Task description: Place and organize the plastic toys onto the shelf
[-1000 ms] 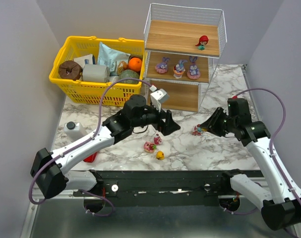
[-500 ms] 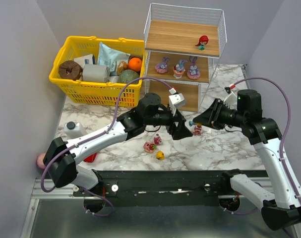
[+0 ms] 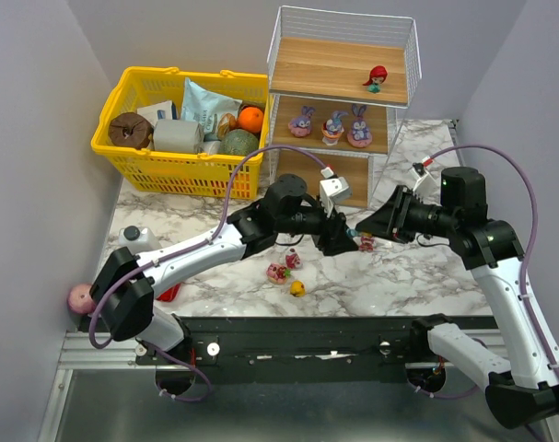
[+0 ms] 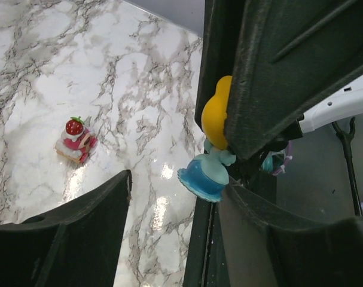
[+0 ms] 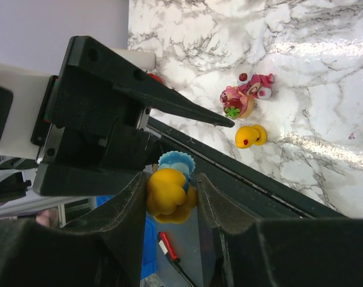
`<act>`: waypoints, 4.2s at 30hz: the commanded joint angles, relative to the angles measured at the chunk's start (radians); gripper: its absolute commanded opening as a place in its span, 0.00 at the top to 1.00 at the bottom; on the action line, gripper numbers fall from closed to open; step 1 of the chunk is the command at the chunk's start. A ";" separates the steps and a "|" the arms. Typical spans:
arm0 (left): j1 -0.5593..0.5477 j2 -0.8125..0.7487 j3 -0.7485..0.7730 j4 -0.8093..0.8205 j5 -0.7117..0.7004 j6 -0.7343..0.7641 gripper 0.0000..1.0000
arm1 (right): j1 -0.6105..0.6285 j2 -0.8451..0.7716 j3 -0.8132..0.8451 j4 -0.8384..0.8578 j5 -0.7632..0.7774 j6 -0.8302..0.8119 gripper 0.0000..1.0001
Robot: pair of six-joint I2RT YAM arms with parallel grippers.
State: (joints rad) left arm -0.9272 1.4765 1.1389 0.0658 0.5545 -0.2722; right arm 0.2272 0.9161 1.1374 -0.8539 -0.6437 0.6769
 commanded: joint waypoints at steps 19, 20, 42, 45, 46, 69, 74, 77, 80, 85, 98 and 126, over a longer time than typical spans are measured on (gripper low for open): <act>-0.015 0.019 0.047 0.029 0.027 0.010 0.77 | -0.003 0.007 -0.045 0.009 -0.065 -0.027 0.95; -0.016 0.019 0.048 0.029 0.027 0.008 0.81 | -0.002 0.007 -0.047 0.016 -0.062 -0.025 0.94; -0.047 -0.012 0.142 0.078 -0.293 -0.329 1.00 | 0.024 -0.054 -0.022 0.414 0.206 0.026 0.23; -0.047 -0.005 0.168 0.104 -0.318 -0.373 1.00 | 0.041 -0.071 -0.036 0.486 0.226 0.015 0.25; -0.047 -0.002 0.174 0.108 -0.326 -0.384 1.00 | 0.046 -0.071 -0.041 0.501 0.220 0.012 0.25; -0.047 0.018 0.249 0.072 -0.367 -0.433 0.75 | 0.077 -0.028 -0.019 0.622 0.266 0.015 0.96; -0.045 -0.039 0.223 0.020 -0.439 -0.377 0.20 | 0.112 0.038 0.099 0.567 0.326 -0.048 0.99; -0.042 -0.103 0.197 -0.047 -0.528 -0.308 0.04 | 0.145 0.110 0.218 0.521 0.397 -0.103 0.99; -0.033 -0.188 0.158 -0.118 -0.643 -0.250 0.01 | 0.195 0.197 0.315 0.487 0.489 -0.167 0.99; -0.001 -0.288 0.128 -0.314 -0.827 -0.217 0.01 | 0.262 0.357 0.551 0.444 0.685 -0.267 0.99; 0.157 -0.450 0.021 -0.472 -0.895 -0.239 0.01 | 0.327 0.737 0.953 0.438 0.958 -0.494 0.99; 0.226 -0.446 0.005 -0.494 -0.854 -0.231 0.01 | 0.327 0.902 1.070 0.349 1.010 -0.499 0.83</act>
State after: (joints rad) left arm -0.7116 1.0454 1.1584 -0.4133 -0.3035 -0.5144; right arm 0.5491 1.7863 2.1757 -0.4568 0.3313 0.1829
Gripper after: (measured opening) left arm 0.988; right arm 0.383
